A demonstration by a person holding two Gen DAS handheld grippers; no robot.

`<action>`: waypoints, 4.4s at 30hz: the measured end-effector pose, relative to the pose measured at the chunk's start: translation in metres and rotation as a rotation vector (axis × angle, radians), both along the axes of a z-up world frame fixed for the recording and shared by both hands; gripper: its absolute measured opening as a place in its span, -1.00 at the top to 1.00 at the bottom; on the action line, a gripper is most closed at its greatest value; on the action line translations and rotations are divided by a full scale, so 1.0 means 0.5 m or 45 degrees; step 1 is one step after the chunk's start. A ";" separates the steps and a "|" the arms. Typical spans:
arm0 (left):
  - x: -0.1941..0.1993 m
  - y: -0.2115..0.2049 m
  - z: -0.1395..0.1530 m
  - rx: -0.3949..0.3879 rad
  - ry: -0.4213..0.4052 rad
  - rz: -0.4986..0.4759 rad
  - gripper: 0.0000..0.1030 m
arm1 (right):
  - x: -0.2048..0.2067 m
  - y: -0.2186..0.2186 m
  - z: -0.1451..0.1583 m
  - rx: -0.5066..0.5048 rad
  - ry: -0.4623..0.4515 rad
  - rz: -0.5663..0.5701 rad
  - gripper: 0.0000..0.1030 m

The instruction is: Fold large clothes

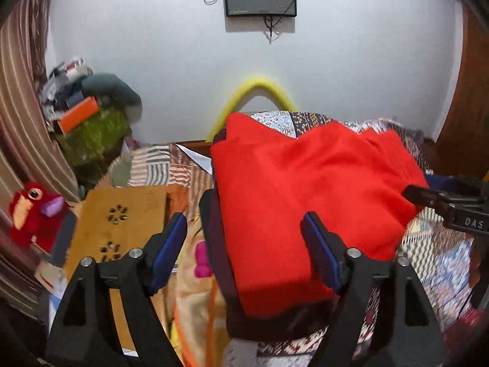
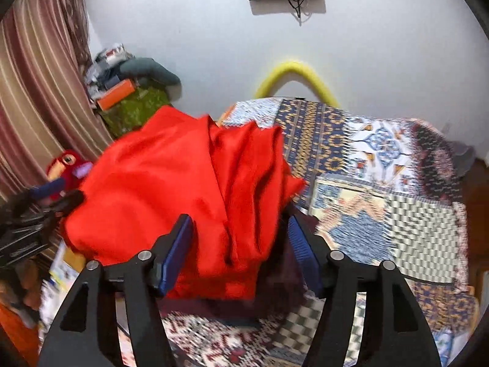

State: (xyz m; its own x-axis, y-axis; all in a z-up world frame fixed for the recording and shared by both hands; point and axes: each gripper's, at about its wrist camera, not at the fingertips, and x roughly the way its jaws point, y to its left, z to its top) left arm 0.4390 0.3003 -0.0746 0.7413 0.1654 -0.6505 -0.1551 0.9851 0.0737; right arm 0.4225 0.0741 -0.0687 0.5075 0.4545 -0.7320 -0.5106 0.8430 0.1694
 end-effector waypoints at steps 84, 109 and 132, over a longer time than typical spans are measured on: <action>-0.765 -0.330 0.208 -0.062 -0.858 0.157 -1.00 | -0.655 -0.261 0.274 0.357 -0.869 -0.065 -1.00; -0.748 -0.341 0.202 -0.095 -0.828 0.098 -1.00 | -0.649 -0.266 0.275 0.365 -0.836 -0.072 -1.00; -0.747 -0.337 0.199 -0.123 -0.816 0.084 -1.00 | -0.643 -0.259 0.268 0.362 -0.814 -0.088 -1.00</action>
State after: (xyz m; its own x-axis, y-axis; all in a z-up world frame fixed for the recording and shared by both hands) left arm 0.0653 0.1317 0.0248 0.9777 0.1865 -0.0966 -0.1990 0.9697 -0.1419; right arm 0.1009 -0.0552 0.0655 0.8334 0.5352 -0.1379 -0.5304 0.8446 0.0725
